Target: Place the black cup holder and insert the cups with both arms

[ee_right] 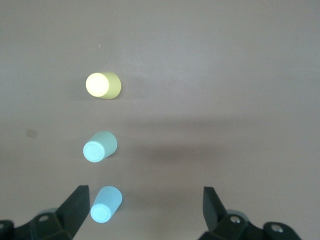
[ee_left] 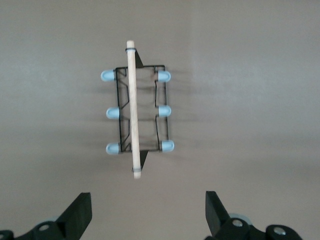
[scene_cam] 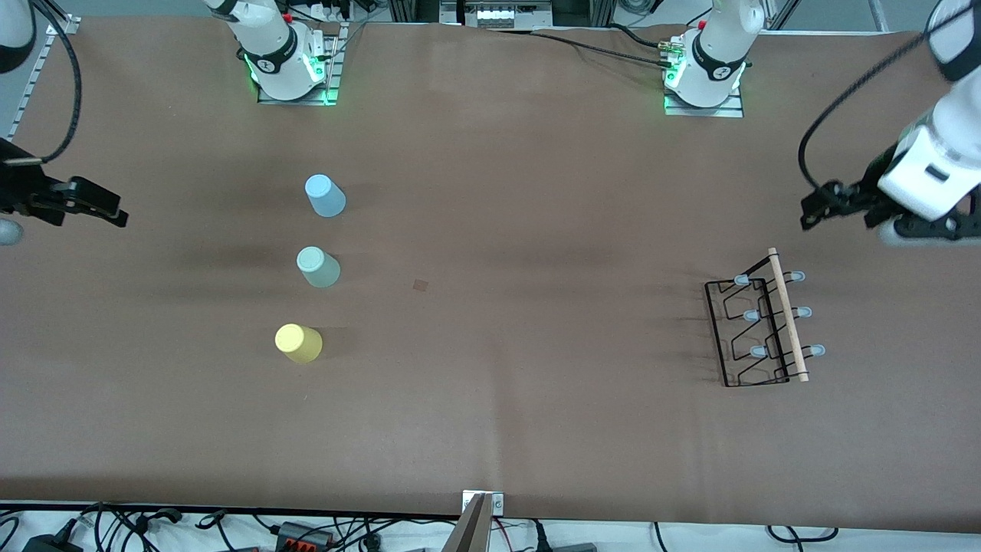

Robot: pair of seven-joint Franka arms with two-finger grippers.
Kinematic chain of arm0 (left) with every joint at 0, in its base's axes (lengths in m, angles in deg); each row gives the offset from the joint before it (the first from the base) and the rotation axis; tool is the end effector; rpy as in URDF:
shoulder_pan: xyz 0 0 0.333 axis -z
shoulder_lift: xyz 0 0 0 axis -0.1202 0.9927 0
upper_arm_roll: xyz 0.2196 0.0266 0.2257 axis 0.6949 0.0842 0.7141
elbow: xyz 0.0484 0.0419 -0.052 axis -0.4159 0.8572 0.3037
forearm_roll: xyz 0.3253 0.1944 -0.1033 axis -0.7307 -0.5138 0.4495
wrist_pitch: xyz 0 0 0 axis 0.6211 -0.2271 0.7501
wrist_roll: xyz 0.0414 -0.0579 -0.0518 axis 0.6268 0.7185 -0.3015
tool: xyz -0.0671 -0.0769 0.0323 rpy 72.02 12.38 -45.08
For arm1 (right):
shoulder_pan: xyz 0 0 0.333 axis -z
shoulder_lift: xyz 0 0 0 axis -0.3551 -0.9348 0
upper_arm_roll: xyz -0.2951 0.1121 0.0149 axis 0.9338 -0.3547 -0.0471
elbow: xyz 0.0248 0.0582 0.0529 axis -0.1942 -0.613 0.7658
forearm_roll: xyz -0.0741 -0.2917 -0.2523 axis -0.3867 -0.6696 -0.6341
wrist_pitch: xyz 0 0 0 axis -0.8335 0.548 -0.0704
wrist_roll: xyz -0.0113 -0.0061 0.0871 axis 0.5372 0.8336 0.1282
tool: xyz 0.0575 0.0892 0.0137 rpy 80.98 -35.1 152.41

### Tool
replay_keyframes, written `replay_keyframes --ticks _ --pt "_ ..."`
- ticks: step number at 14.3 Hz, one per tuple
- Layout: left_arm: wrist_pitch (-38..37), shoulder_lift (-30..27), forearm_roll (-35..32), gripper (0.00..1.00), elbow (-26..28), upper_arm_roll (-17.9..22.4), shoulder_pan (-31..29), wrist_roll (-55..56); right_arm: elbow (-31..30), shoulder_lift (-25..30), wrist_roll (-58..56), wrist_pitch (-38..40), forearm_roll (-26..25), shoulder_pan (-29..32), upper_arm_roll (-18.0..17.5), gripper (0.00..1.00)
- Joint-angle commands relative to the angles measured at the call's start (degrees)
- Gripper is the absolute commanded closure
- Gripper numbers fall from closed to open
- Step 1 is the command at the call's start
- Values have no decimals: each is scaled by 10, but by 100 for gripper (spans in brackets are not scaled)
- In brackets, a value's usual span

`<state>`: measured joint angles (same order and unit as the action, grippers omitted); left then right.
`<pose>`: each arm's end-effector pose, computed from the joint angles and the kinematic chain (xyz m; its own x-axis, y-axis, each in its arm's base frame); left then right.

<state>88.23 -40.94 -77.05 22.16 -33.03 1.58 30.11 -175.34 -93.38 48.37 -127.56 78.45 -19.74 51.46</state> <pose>0.5849 -0.0186 0.5376 0.9983 0.0524 0.0274 0.0521 -0.9986 0.0091 0.5916 -0.0220 0.5660 0.9997 -0.0085 -0.0222 -0.0091 -0.9996 -0.0264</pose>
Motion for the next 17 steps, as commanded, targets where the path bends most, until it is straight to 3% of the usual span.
replay_keyframes --ticks 1,4,9,14,17 --pt "71 76 -6 0 -10 4 -3 -7 3 -32 6 -7 -8 -17 -3 0" --pt "158 128 -37 0 10 5 -3 -6 1 -61 7 -44 -20 -45 -4 0" --pt "210 183 -47 0 10 7 -21 -13 -44 -110 86 -105 -15 -104 -4 0" --pt "209 181 -57 10 42 8 -24 -9 -104 -142 162 -160 -15 -137 -4 0" --pt "210 182 -57 28 49 7 -31 -10 -130 -164 189 -188 -11 -144 -5 0"
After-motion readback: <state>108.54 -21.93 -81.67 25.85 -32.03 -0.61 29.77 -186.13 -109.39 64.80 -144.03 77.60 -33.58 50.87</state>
